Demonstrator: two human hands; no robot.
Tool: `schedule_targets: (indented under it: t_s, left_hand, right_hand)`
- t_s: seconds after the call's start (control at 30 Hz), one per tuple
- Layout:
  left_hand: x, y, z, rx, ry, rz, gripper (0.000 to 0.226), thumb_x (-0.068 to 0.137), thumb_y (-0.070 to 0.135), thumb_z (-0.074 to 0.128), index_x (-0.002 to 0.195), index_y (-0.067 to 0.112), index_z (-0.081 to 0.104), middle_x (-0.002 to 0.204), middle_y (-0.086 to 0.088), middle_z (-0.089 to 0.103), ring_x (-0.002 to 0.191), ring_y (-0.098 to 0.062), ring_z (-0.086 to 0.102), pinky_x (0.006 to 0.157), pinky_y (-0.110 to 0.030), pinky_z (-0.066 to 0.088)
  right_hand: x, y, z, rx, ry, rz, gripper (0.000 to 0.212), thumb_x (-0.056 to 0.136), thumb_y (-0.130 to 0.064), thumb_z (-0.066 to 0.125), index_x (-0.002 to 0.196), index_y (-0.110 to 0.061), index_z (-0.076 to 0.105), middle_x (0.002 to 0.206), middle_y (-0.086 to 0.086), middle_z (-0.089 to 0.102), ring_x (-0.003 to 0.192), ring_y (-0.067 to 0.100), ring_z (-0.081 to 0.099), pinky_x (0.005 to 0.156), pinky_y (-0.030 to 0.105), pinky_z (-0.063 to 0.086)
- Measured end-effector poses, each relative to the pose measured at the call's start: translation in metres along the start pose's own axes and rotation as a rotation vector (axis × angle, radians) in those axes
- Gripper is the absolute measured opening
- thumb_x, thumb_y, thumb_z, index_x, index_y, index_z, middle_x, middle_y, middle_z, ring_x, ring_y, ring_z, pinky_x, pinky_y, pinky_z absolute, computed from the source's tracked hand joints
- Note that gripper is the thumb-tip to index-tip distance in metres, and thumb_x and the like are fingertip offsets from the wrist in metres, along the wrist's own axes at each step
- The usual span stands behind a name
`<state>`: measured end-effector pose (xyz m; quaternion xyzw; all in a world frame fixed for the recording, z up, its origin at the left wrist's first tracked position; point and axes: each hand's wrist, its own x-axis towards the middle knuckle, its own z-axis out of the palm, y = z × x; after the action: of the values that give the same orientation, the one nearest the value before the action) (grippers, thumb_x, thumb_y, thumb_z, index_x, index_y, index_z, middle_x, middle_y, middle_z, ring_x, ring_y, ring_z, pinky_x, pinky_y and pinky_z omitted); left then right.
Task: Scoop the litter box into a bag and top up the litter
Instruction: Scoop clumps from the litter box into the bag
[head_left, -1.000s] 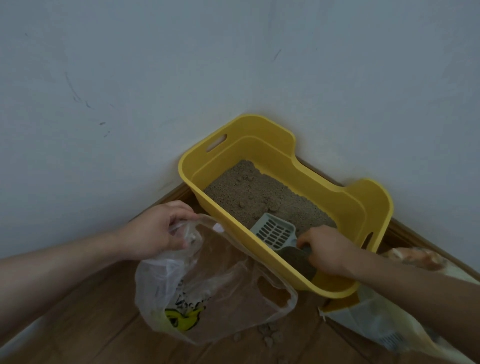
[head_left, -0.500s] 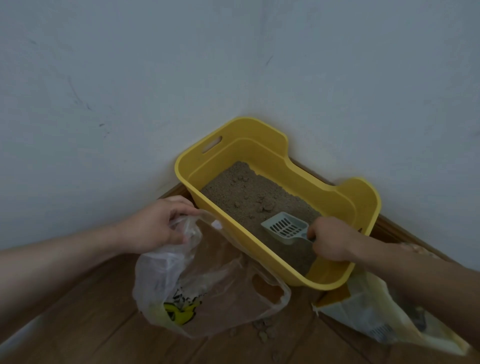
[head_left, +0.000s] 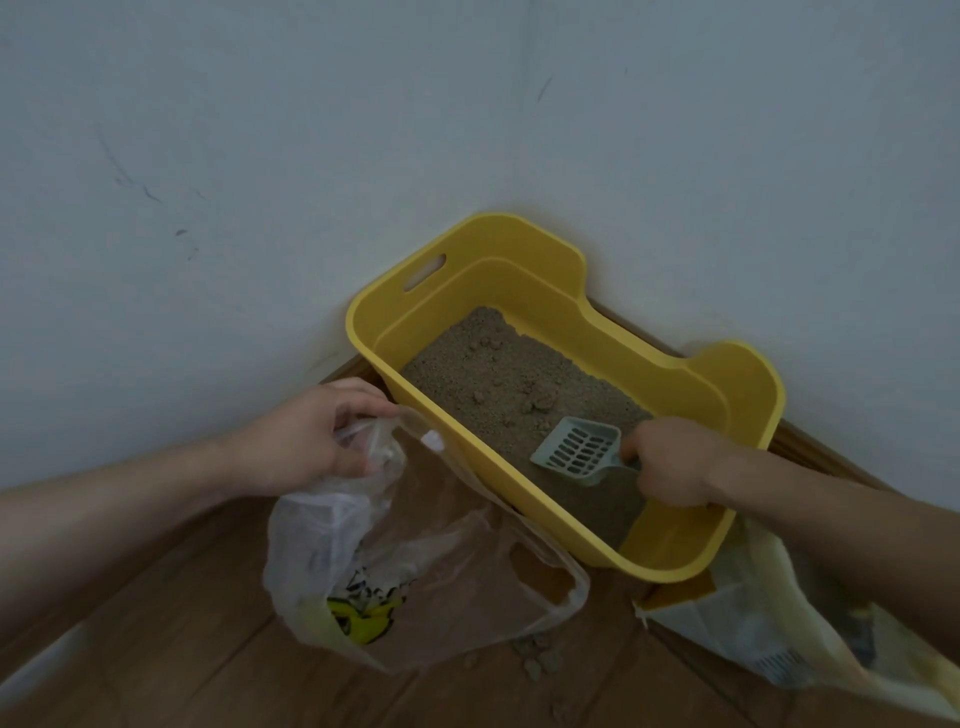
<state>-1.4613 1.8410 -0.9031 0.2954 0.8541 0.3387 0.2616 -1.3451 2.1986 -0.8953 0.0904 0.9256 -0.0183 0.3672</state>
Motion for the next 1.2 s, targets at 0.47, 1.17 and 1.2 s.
schedule_targets:
  t_s: [0.47, 1.17, 1.2]
  left_hand:
    - [0.002, 0.006, 0.003, 0.044, -0.025, 0.022, 0.055, 0.075, 0.010, 0.082, 0.119, 0.036, 0.063, 0.123, 0.017, 0.050, 0.111, 0.003, 0.052, 0.089, -0.008, 0.040]
    - [-0.003, 0.017, 0.004, 0.049, -0.031, -0.002, 0.054, 0.076, 0.011, 0.081, 0.118, 0.040, 0.061, 0.121, 0.025, 0.048, 0.109, 0.002, 0.053, 0.089, -0.014, 0.042]
    - [-0.003, 0.016, 0.004, 0.044, -0.032, -0.002, 0.054, 0.077, 0.011, 0.081, 0.117, 0.042, 0.060, 0.121, 0.024, 0.048, 0.109, 0.001, 0.054, 0.090, -0.016, 0.043]
  right_hand:
    - [-0.019, 0.010, -0.018, 0.057, 0.069, -0.010, 0.036, 0.086, -0.009, 0.048, 0.109, -0.021, 0.073, 0.098, 0.005, 0.072, 0.084, 0.020, 0.068, 0.068, 0.030, 0.057]
    - [-0.036, 0.022, -0.035, -0.022, -0.013, 0.007, 0.026, 0.091, -0.011, 0.048, 0.093, -0.006, 0.074, 0.086, 0.009, 0.070, 0.070, 0.017, 0.052, 0.060, 0.028, 0.042]
    - [-0.035, 0.022, -0.033, -0.022, -0.014, 0.000, 0.025, 0.091, -0.011, 0.048, 0.083, -0.008, 0.072, 0.077, 0.006, 0.065, 0.067, 0.017, 0.050, 0.059, 0.029, 0.041]
